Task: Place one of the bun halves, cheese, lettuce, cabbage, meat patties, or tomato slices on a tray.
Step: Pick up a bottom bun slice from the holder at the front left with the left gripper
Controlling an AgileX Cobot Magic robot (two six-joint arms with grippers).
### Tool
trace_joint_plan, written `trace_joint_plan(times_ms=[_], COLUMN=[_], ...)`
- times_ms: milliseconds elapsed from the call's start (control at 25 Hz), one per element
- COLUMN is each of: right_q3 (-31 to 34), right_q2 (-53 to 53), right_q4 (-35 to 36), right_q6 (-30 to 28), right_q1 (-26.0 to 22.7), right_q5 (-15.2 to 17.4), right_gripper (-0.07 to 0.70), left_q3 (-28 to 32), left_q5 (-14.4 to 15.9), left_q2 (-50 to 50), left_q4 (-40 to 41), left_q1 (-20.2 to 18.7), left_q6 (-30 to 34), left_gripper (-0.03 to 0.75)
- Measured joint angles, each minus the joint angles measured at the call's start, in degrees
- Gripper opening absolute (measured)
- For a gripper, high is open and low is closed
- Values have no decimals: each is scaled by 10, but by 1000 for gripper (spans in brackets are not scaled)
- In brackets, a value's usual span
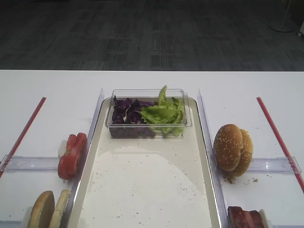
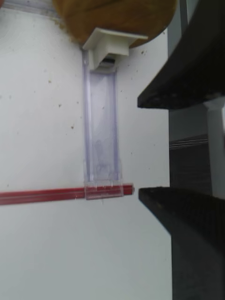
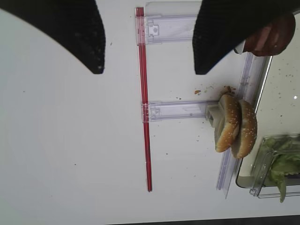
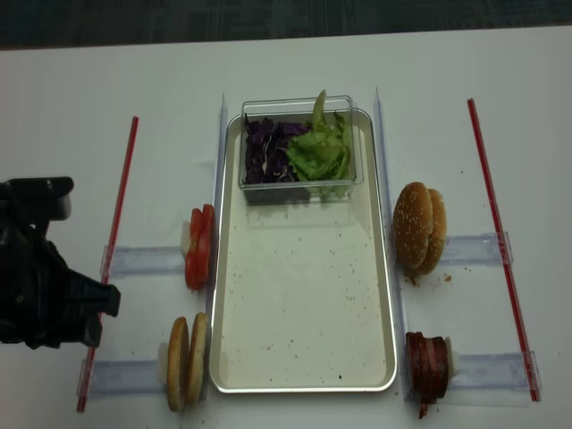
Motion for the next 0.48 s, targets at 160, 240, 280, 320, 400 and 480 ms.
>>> trace_joint_plan(times_ms=[160, 240, 280, 320, 400, 480], right_q3=[0, 0, 0, 0, 0, 0], right_q2=[0, 0, 0, 0, 0, 0], right_q4=[0, 0, 0, 0, 0, 0], right_q6=[0, 0, 0, 0, 0, 0], right_q1=[0, 0, 0, 0, 0, 0], right_q5=[0, 0, 0, 0, 0, 0], right_gripper=[445, 445, 445, 445, 445, 445], left_q3=[-15, -28, -35, -43, -55, -63], left_q5=[4, 5, 5, 6, 6, 6], left_q2=[0, 0, 0, 0, 0, 1], left_q4=[-3, -3, -3, -3, -3, -3], left_q1=[-69, -112, -136, -161, -203, -242], left_q6=[-51, -87, -107, -123, -162, -198], left_gripper=[347, 347, 347, 347, 347, 347])
